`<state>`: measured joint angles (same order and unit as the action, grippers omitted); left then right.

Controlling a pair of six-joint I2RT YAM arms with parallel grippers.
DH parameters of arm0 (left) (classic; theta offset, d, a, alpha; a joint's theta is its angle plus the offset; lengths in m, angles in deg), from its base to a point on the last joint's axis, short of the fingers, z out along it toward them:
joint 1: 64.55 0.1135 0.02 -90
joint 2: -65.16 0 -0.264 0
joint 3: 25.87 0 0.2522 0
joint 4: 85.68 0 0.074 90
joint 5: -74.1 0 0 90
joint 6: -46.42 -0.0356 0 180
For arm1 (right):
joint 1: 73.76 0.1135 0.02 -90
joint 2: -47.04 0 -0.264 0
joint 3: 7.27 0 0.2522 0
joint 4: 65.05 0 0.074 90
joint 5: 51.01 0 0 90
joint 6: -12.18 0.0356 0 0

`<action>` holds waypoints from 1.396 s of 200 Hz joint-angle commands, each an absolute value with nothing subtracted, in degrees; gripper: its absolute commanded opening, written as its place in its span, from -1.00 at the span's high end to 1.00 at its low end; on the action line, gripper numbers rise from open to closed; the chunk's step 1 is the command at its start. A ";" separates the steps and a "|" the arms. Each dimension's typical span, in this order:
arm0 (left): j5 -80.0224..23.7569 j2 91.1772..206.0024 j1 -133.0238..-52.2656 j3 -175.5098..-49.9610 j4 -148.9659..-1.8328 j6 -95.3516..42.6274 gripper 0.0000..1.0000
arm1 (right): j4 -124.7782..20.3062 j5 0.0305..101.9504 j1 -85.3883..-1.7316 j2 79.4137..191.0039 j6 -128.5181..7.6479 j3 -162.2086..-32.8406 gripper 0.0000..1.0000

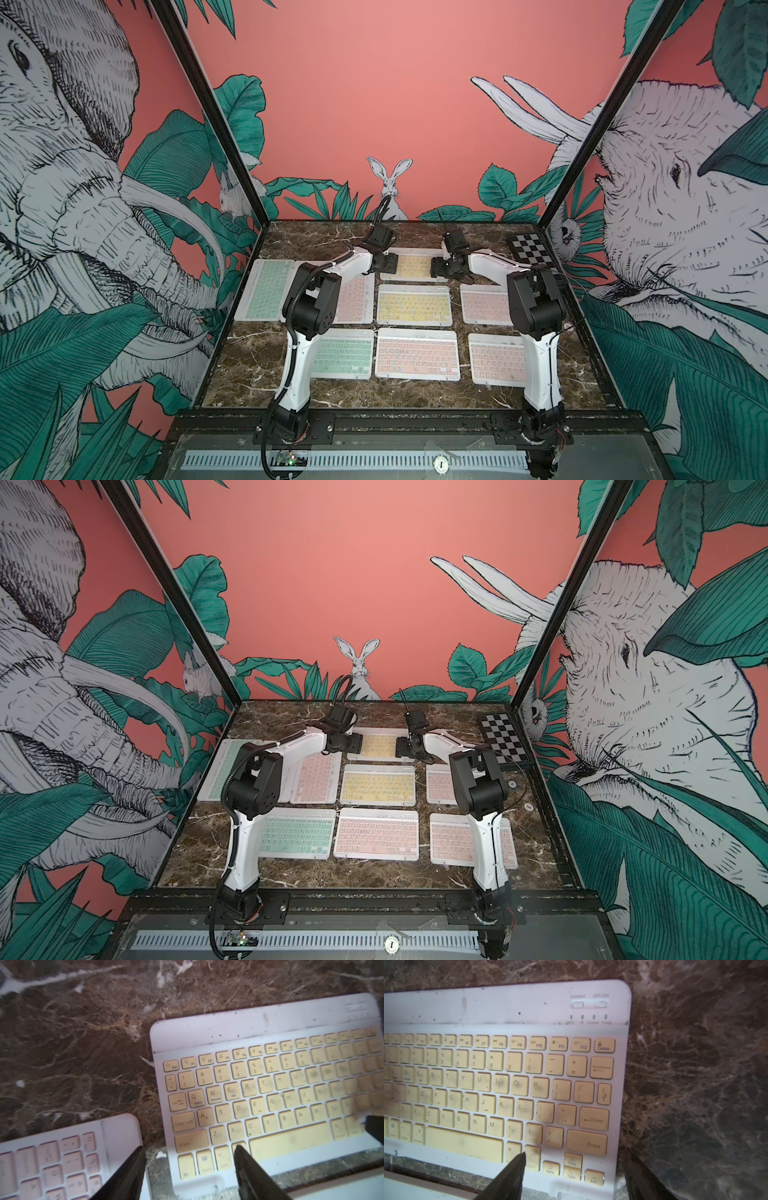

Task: Stack the numeric keypads
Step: Move the numeric keypad to the center of the board, then pick up the numeric keypad from the center of the board.

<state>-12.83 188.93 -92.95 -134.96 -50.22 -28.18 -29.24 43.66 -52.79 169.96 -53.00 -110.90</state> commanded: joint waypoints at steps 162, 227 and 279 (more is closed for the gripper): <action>-22.97 130.40 -107.13 -83.49 -39.62 -15.91 -0.33 | -19.64 40.22 -32.62 121.58 -36.51 -66.34 -0.45; -27.35 127.25 -108.09 -78.36 -35.94 -14.29 -0.31 | -17.16 40.33 -28.06 118.50 -32.39 -61.10 -0.46; -29.73 134.24 -108.59 -78.26 -39.43 -15.66 -0.27 | -19.04 40.78 -28.06 122.04 -32.87 -61.66 -0.47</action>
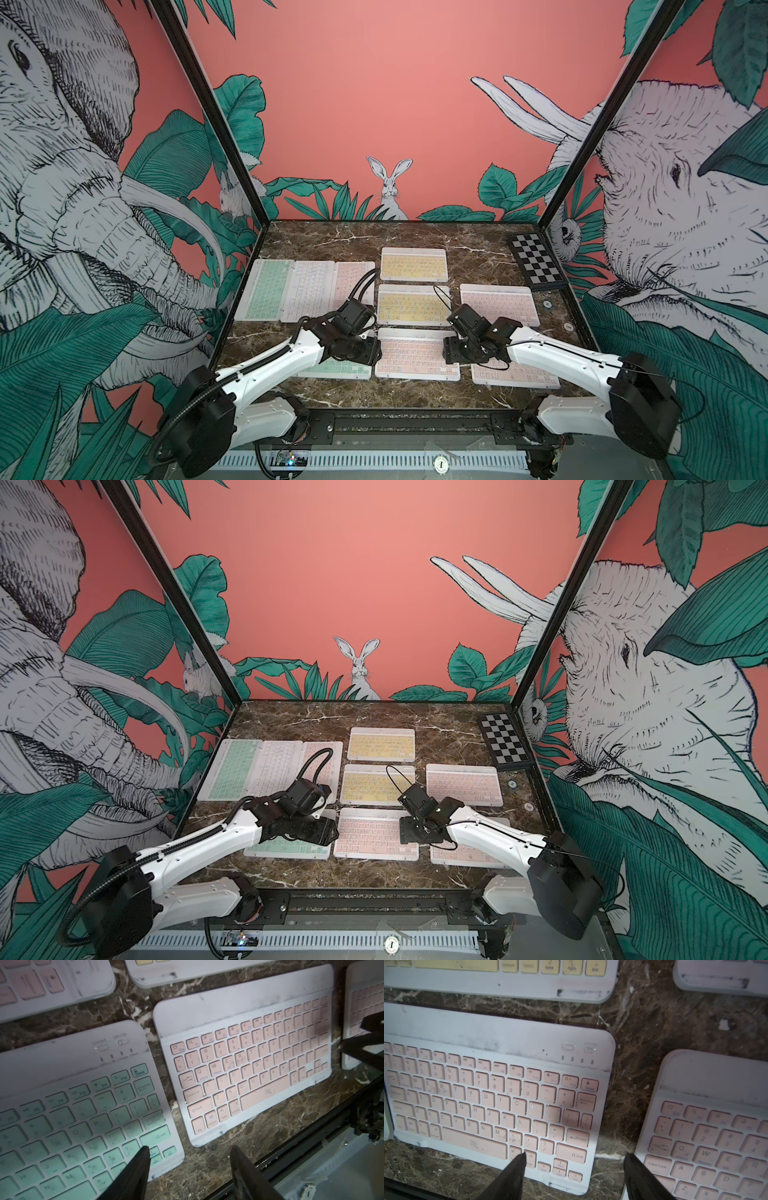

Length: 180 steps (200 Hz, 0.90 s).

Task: Stack the numeric keypads
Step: Pick up the numeric keypad from the center of the board.

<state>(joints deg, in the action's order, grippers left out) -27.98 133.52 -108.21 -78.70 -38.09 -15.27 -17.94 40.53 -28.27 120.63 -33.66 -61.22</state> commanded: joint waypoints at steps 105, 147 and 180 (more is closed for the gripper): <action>-31.58 144.28 -109.64 -81.20 -45.28 -15.11 -0.25 | -22.46 42.57 -28.06 124.25 -30.81 -59.19 -0.47; -31.14 145.58 -110.07 -81.16 -46.55 -14.27 -0.25 | -23.05 43.07 -28.06 124.39 -30.45 -58.59 -0.47; -30.72 146.66 -110.34 -81.20 -46.85 -14.02 -0.24 | -23.68 43.54 -28.06 124.65 -30.45 -58.48 -0.47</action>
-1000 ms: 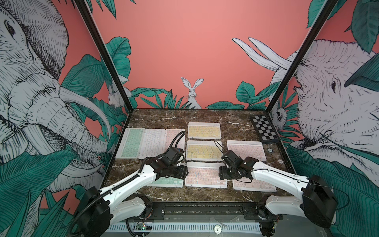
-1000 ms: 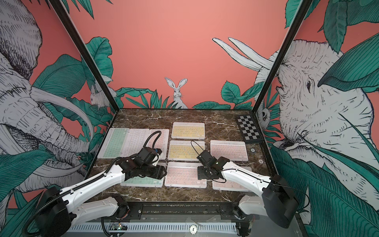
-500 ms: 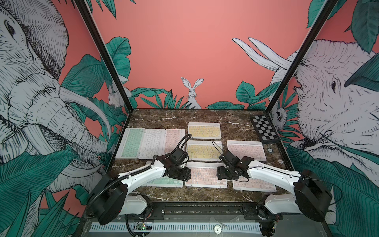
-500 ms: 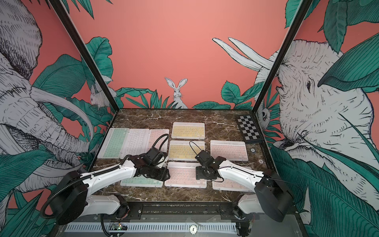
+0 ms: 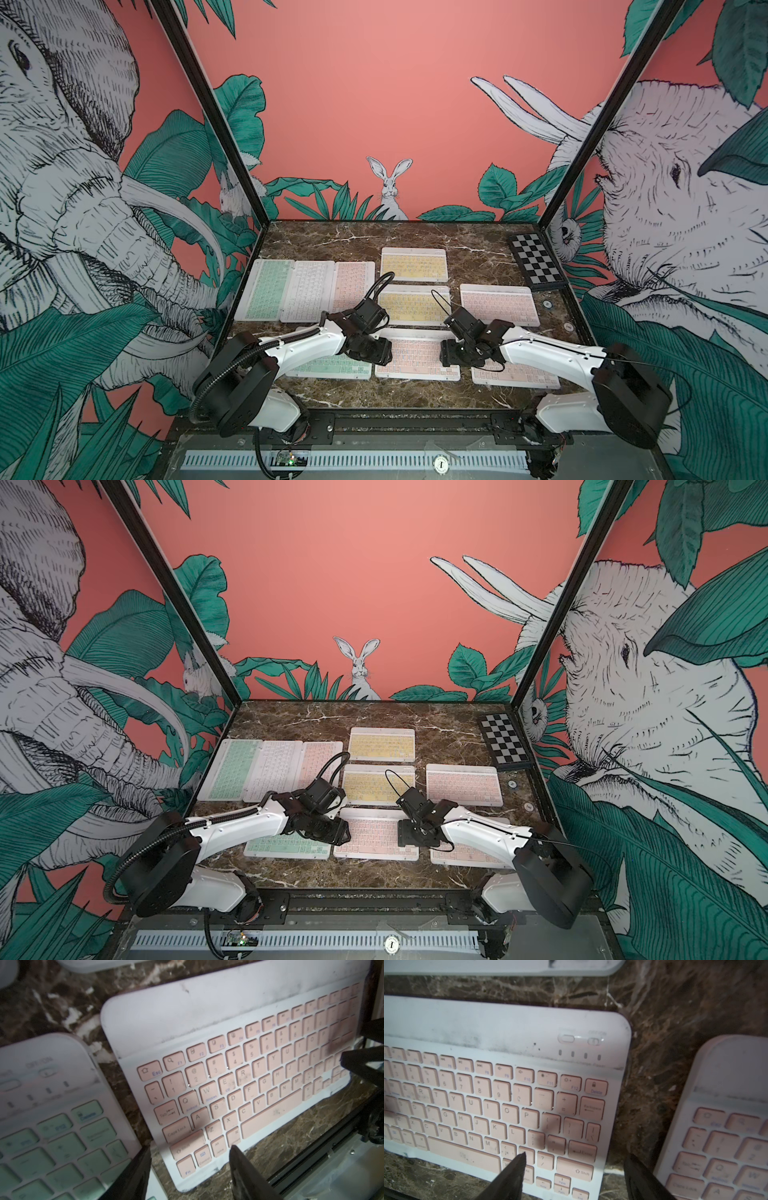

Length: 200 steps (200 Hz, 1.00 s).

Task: Stack the numeric keypads
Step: Pick up the numeric keypad from the center of the board.

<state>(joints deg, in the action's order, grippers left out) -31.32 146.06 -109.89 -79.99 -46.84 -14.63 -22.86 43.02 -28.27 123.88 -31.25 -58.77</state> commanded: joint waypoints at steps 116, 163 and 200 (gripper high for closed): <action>-27.42 148.22 -110.69 -82.00 -45.47 -13.00 -0.23 | -26.30 46.64 -28.06 125.88 -29.50 -58.18 -0.48; -27.72 149.00 -110.80 -81.38 -46.95 -12.14 -0.23 | -27.12 47.16 -28.06 126.00 -28.95 -57.69 -0.48; -27.68 149.10 -111.12 -81.47 -47.32 -11.85 -0.23 | -28.14 47.47 -28.06 126.31 -28.49 -57.52 -0.48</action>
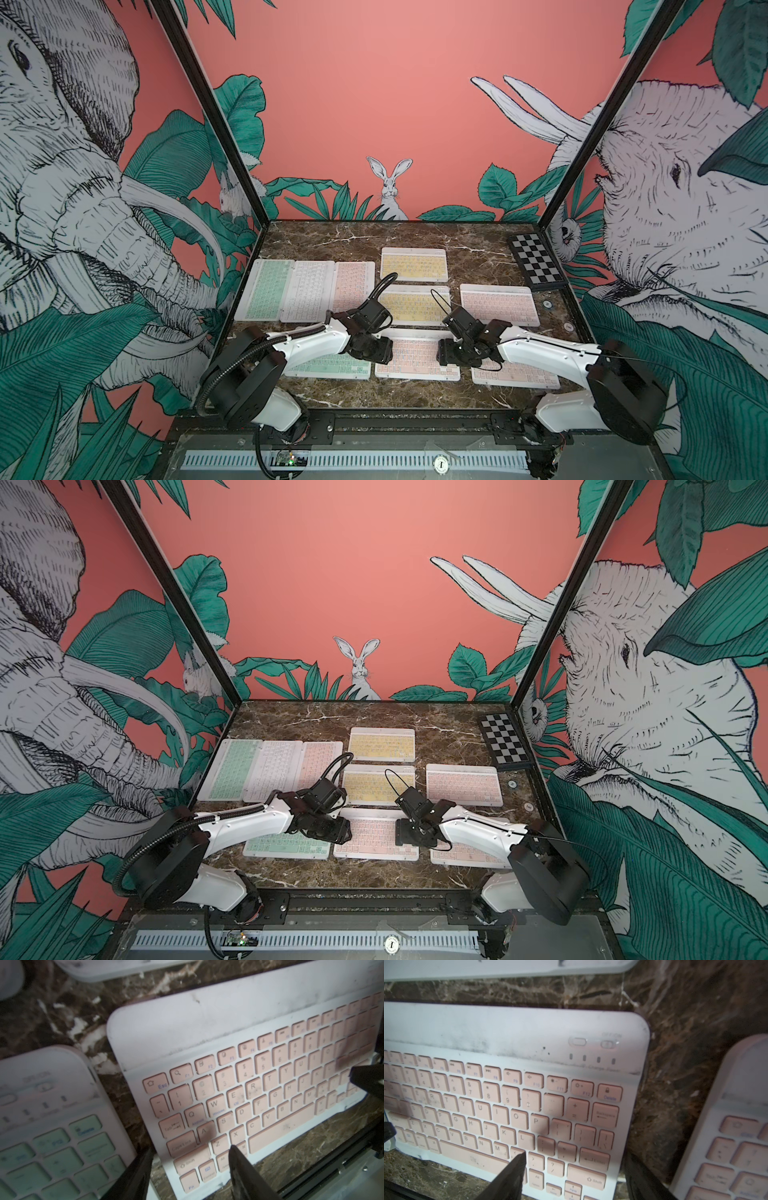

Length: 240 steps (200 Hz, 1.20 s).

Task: Stack the numeric keypads
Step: Pick up the numeric keypad from the center of the board.

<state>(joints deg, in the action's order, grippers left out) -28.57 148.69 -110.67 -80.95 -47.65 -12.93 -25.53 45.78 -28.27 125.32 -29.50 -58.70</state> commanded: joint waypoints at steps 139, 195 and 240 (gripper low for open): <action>-28.32 150.94 -112.07 -81.38 -47.88 -11.59 -0.19 | -36.81 51.99 -28.79 123.33 -24.53 -55.41 -0.51; -27.89 151.61 -112.51 -81.34 -46.94 -12.27 -0.18 | -41.48 55.42 -31.35 120.18 -23.16 -52.63 -0.54; -27.51 151.73 -113.15 -81.38 -46.78 -12.11 -0.17 | -44.69 57.96 -31.84 119.20 -22.10 -51.55 -0.53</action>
